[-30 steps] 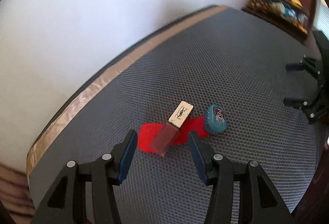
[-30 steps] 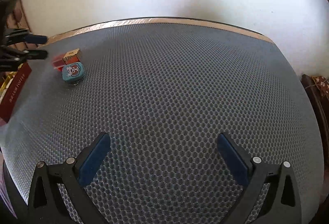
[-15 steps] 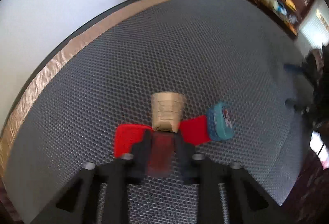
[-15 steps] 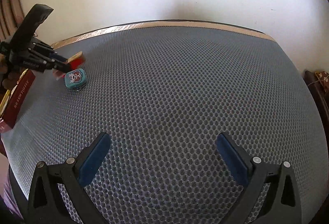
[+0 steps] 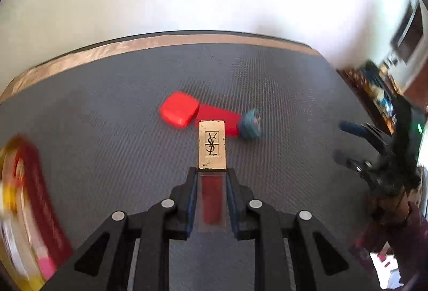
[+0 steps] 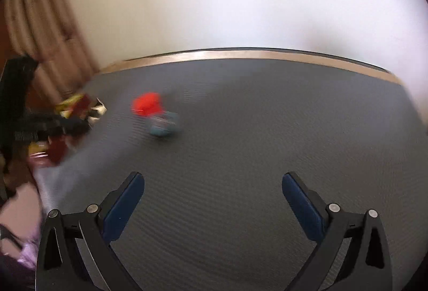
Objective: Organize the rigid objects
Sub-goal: 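Grasp the blue cartoon tin with the right gripper while the left gripper holds the lipstick, then lower the lipstick into the tin with the left gripper while the right gripper drops the blue tin in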
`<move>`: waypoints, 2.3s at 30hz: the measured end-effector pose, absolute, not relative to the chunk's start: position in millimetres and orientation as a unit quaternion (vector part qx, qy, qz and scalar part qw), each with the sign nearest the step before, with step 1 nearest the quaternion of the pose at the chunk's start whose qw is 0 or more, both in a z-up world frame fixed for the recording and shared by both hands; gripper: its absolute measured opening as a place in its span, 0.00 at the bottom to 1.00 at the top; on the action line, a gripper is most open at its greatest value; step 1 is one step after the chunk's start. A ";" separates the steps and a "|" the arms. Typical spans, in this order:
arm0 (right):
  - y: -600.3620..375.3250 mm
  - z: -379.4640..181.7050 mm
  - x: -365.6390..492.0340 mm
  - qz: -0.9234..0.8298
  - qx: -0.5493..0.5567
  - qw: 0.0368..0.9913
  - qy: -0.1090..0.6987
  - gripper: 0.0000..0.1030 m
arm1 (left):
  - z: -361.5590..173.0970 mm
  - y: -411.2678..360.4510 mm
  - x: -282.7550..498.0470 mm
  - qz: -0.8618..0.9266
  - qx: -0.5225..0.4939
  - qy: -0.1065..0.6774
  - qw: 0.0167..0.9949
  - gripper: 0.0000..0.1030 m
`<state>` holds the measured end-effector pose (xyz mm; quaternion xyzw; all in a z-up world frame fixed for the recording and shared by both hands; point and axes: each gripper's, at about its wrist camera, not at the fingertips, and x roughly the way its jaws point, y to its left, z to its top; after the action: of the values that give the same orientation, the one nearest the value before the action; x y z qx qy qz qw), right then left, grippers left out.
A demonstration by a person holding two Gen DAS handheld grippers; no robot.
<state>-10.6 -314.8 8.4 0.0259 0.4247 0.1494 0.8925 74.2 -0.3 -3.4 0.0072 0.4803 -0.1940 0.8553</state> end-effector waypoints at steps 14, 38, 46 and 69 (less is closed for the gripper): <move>-233.2 -19.6 76.8 0.219 -0.045 0.864 0.450 0.99 | 19.8 49.1 -10.6 -0.118 -0.044 0.462 0.878 0.20; -215.4 34.3 15.5 0.239 0.013 0.865 0.441 0.38 | 13.5 214.7 -57.4 0.047 -0.118 0.488 0.864 0.20; -171.2 43.9 10.6 0.268 0.001 0.857 0.440 0.38 | -14.8 213.3 -17.8 0.027 -0.079 0.504 0.859 0.20; 153.6 9.3 122.5 0.408 -0.080 0.763 0.495 0.38 | 26.6 225.4 -111.7 0.195 -0.034 0.333 0.922 0.53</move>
<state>122.5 153.6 9.3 -0.0804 0.4949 0.4082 0.7629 -111.7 225.4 26.6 -0.0341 0.3325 0.1949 0.9221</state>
